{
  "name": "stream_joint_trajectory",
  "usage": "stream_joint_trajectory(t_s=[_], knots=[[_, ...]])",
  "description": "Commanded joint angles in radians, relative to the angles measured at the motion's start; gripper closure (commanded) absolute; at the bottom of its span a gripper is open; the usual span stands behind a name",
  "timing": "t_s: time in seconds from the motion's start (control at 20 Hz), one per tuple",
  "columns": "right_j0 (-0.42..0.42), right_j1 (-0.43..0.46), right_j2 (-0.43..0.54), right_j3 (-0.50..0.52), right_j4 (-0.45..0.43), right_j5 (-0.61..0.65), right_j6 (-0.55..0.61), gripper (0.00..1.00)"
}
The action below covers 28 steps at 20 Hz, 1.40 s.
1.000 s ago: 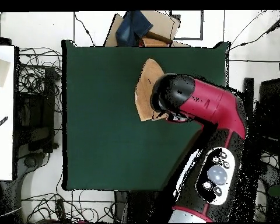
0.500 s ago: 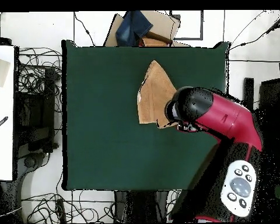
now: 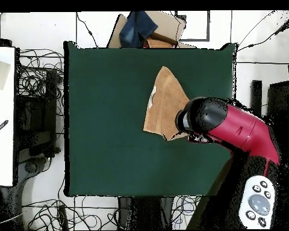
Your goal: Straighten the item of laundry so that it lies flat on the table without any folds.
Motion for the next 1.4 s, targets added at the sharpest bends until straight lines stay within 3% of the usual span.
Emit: stream_joint_trajectory(t_s=[0.05,0.9,1.4], knots=[[-0.003,-0.034,0.123,0.121,-0.058,0.011,-0.192,1.0],[-0.024,-0.03,0.158,0.21,-0.098,-0.121,-0.168,1.0],[-0.125,-0.058,0.207,0.343,-0.162,-0.273,-0.26,1.0]])
